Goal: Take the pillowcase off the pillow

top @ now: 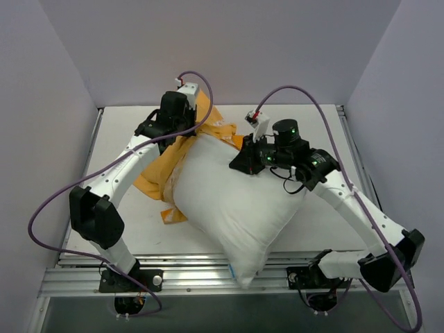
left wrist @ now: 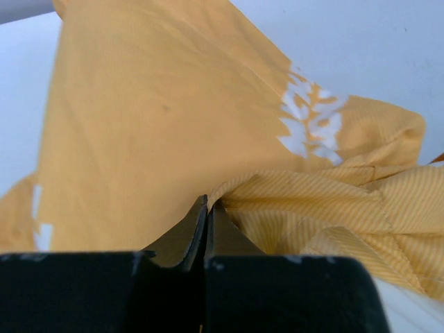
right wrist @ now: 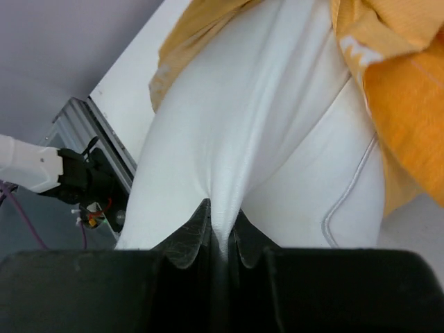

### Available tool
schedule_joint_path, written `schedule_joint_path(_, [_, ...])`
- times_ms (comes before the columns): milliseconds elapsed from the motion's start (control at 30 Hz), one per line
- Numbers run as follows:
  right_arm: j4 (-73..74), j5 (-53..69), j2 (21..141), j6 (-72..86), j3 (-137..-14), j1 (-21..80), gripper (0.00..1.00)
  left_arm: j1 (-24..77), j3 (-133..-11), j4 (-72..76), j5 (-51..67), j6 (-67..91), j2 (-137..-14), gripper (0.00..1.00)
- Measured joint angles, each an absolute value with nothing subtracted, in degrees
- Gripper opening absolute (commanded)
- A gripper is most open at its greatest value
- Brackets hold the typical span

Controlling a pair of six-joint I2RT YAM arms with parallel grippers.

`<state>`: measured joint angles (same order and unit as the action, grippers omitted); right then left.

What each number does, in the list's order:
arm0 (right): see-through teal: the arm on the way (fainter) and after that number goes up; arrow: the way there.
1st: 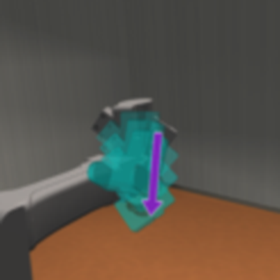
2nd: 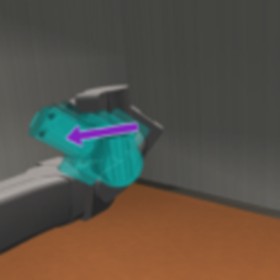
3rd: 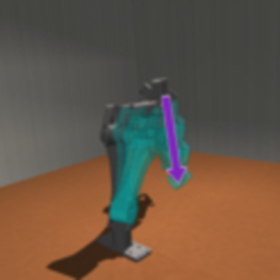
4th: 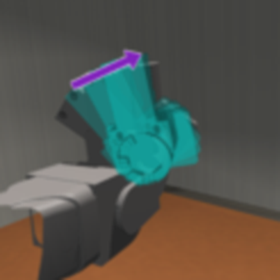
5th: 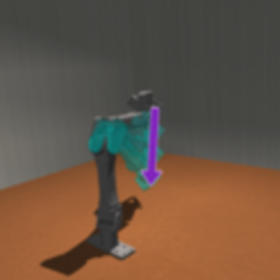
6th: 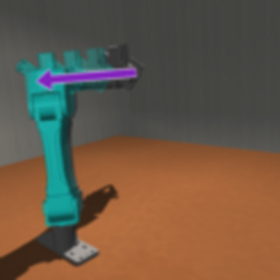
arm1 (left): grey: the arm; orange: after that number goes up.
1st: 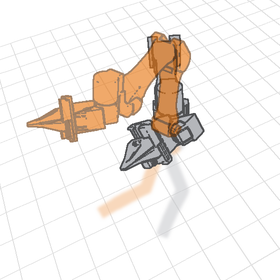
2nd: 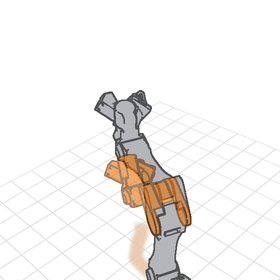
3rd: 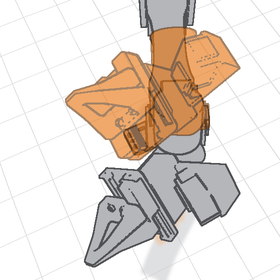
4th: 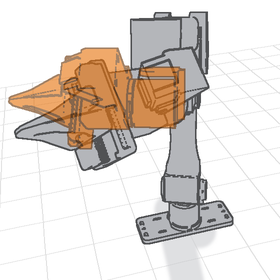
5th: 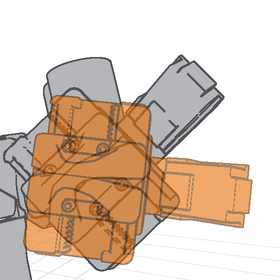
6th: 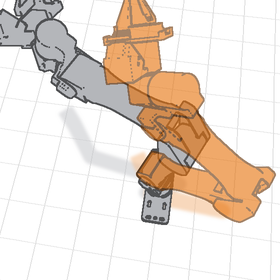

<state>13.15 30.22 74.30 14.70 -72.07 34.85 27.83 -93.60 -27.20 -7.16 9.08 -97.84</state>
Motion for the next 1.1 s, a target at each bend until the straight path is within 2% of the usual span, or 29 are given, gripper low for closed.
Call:
schedule_joint_path(300, [28.10,28.38,62.89,11.81,-77.25,34.94,0.00,22.59,-93.67,-28.05,-7.62,10.85,-95.70,0.02])
schedule_joint_path(667, [38.24,20.69,62.43,9.93,-85.78,34.94,0.00,19.81,-93.73,-29.47,-5.34,13.50,-98.48,0.03])
schedule_joint_path(867, [38.44,19.57,62.17,10.39,-84.27,34.94,0.00,19.29,-93.56,-28.99,-1.43,14.94,-100.55,0.11])
schedule_joint_path(1000, [34.30,15.84,60.53,13.50,-73.89,34.94,0.00,18.17,-90.76,-25.41,0.10,15.46,-100.31,0.23])
schedule_joint_path(1033, [33.36,14.59,60.64,14.20,-71.11,34.94,0.00,17.91,-89.76,-24.38,0.34,15.66,-100.03,0.35])
schedule_joint_path(1100, [32.01,11.88,62.28,15.73,-66.65,34.74,0.00,17.50,-86.96,-21.61,0.56,16.25,-98.76,0.49])
